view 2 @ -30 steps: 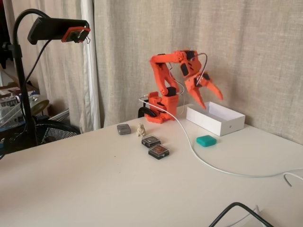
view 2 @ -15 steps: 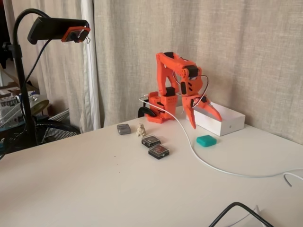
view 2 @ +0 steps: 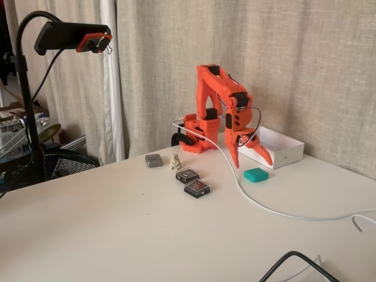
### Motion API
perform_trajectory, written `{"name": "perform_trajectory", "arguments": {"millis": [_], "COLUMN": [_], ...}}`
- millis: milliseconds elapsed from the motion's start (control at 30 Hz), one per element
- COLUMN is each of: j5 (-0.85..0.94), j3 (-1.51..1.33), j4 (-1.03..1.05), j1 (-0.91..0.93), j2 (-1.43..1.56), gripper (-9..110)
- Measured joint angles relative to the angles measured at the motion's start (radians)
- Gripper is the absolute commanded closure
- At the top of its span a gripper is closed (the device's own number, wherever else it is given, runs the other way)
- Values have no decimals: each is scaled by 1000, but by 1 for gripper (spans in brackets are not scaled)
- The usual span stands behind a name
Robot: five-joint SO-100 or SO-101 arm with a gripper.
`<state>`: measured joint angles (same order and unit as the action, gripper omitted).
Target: Grasp the green cube and put it in the bin.
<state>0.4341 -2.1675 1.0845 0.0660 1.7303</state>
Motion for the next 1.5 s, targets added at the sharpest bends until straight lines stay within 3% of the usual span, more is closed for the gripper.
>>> {"name": "perform_trajectory", "arguments": {"millis": [467, 1000, 1500], "j5": [9, 51, 71], "j3": [26, 61, 150], "j4": [-38, -29, 32], "j1": [-11, -31, -37], "j2": [-120, -160, -239], "gripper": [54, 69, 69]}}
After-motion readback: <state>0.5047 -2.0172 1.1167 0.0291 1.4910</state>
